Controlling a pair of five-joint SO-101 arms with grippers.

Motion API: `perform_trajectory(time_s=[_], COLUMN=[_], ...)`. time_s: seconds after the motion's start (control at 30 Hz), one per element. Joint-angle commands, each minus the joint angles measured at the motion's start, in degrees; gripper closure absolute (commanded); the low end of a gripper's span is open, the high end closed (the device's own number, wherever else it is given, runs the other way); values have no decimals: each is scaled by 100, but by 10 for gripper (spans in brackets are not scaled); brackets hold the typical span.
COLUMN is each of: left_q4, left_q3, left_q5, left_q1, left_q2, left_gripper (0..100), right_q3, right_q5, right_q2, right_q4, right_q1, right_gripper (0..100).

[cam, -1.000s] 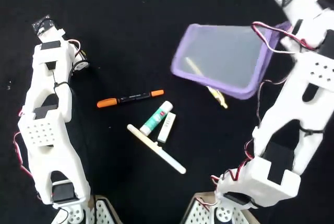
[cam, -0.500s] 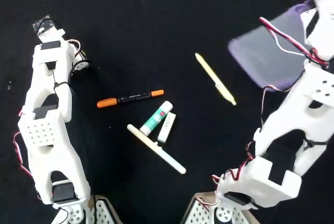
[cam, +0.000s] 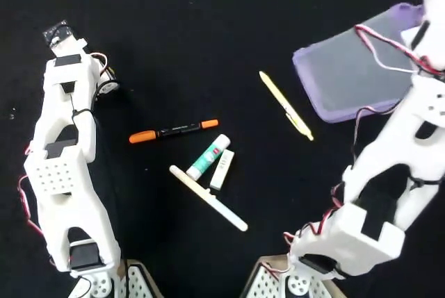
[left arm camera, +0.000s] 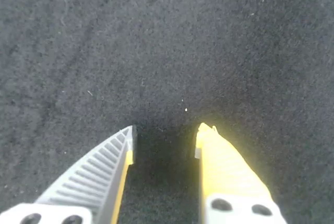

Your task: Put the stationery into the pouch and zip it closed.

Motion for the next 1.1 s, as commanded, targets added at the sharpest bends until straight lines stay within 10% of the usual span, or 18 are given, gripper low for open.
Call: perform_trajectory(time_s=[0.0, 0.53, 1.07], left_q4=[-185, -149, -132], left_q3=[-92, -92, -40], left_q5=[62, 62, 62], left_q1=[-84, -92, -92], left_q2=[35, 35, 0], left_gripper=[802, 802, 802], right_q3=[13, 2695, 8453], right_q5=[-88, -738, -1073], right_q2=[-303, -1710, -5481], right_q4=[545, 1187, -712], right_q1=[-721, -2831, -3402], right_gripper=[988, 988, 988])
